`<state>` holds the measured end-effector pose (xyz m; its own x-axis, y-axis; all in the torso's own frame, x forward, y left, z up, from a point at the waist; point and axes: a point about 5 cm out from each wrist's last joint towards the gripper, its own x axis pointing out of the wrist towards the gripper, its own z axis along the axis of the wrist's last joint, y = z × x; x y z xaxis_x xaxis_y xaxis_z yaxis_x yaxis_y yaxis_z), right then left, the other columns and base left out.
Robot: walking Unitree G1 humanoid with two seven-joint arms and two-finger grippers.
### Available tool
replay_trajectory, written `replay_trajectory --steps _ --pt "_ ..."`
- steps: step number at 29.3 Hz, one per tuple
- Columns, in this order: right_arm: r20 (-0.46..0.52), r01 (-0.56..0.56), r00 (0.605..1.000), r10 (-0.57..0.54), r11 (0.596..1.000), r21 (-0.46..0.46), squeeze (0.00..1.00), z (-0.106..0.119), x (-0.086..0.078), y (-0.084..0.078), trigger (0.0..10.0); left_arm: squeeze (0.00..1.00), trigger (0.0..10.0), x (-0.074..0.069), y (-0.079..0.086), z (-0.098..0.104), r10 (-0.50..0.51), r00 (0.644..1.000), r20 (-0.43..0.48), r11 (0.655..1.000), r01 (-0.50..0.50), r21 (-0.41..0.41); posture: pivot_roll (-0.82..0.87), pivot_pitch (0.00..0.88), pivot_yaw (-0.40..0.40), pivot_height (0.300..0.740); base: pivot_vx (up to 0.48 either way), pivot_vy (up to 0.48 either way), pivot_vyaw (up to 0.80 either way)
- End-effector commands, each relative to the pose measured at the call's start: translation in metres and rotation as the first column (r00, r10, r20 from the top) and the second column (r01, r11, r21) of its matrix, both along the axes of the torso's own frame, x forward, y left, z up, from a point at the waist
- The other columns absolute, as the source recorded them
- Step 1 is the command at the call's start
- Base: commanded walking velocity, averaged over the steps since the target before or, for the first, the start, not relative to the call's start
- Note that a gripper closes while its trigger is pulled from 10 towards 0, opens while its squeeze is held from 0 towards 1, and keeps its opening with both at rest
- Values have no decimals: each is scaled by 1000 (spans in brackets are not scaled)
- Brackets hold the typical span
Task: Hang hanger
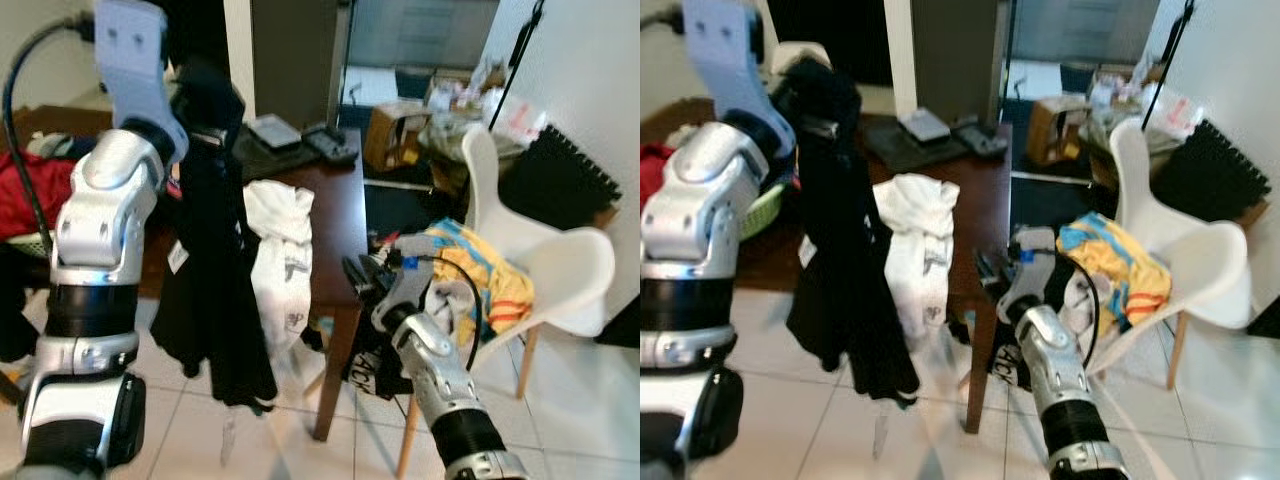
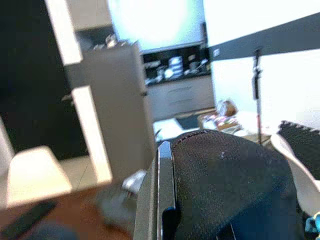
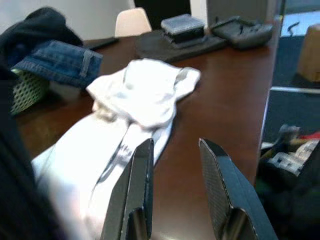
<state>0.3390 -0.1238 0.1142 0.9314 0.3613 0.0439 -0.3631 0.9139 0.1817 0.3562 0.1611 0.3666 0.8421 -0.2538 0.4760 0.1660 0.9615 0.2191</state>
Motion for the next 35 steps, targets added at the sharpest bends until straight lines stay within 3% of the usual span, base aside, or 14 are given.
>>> replay_trajectory --steps 1,6,14,17,22,29,32,33,35 --pt "11 -6 1000 6 1000 -1 0 2 2 4 10000 0 10000 0 1 4 -15 1000 19 1000 15 4 38 0 -55 740 322 0 0" --pt "8 11 1000 -11 1000 -2 0 1 1 1 10000 0 10000 14 -19 8 -112 994 4 990 111 86 36 0 -52 740 324 0 0" --pt "5 29 1000 -29 1000 2 0 -1 1 -2 10000 0 10000 22 -15 26 -109 993 41 983 101 150 40 0 -50 740 326 0 0" --pt "3 29 1000 -29 1000 2 0 -1 2 -2 10000 0 10000 23 -17 57 -129 986 101 971 105 217 48 0 -53 740 322 0 0" --pt "6 30 1000 -30 1000 2 0 0 3 -2 10000 0 10000 23 -24 81 -146 979 144 960 105 259 44 0 -44 740 323 0 0" --pt "7 35 999 -35 999 1 0 0 2 -4 10000 0 10000 26 -31 87 -157 977 144 958 115 264 41 0 -39 740 321 0 0" --pt "5 44 999 -44 999 3 0 -1 1 -5 10000 0 10000 31 -41 76 -198 975 105 940 158 302 34 0 -27 740 319 0 0" --pt "3 50 999 -50 999 3 0 -2 0 -6 10000 0 10000 35 -47 63 -225 972 61 922 192 335 32 0 -26 740 311 0 0" --pt "3 50 999 -50 999 3 0 -2 0 -6 10000 0 10000 35 -47 63 -225 972 61 922 192 335 32 0 -26 740 311 0 0"
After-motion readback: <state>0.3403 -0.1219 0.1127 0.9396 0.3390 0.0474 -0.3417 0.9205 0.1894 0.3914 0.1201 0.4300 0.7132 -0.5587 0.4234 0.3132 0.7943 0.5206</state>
